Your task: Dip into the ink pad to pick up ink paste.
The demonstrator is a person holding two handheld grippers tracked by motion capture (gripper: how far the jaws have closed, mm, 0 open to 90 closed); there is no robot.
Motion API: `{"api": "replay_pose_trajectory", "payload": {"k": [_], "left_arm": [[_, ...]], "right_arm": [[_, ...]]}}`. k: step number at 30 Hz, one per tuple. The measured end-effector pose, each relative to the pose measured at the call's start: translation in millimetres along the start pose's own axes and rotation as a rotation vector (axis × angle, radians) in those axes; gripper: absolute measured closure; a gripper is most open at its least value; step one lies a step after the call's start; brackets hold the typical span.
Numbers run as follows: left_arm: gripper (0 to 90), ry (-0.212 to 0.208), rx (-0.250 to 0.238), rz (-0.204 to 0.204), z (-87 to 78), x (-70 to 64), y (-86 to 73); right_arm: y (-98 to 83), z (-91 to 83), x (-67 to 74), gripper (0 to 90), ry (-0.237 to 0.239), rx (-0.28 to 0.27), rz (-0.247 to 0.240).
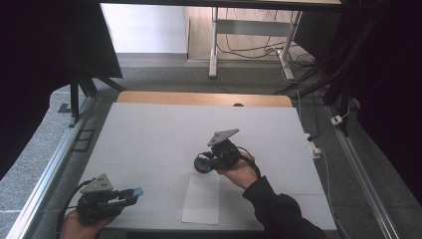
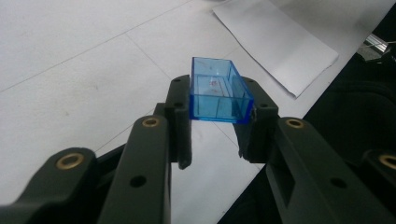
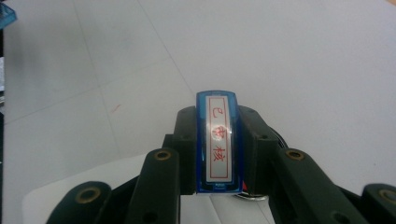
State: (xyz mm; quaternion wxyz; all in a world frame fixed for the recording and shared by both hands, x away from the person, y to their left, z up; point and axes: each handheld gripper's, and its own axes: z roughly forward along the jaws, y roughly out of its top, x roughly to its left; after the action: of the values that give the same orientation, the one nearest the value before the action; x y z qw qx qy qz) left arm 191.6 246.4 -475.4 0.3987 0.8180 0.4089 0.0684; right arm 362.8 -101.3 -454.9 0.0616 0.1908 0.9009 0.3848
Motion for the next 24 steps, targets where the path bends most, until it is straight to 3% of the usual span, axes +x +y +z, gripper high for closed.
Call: {"api": "replay_pose_trajectory", "payload": {"k": [6, 24], "left_arm": [[68.6, -0.002, 0.000, 0.004, 0.3, -0.4, 0.0], [68.5, -0.014, 0.001, 0.007, 0.1, 0.0, -0.1]], "right_arm": [[0.7, -12.8, 5.1, 71.4, 0.014, -0.033, -0.003], [-12.0, -38.7, 23.7, 71.4, 0.046, -0.059, -0.027]]}}
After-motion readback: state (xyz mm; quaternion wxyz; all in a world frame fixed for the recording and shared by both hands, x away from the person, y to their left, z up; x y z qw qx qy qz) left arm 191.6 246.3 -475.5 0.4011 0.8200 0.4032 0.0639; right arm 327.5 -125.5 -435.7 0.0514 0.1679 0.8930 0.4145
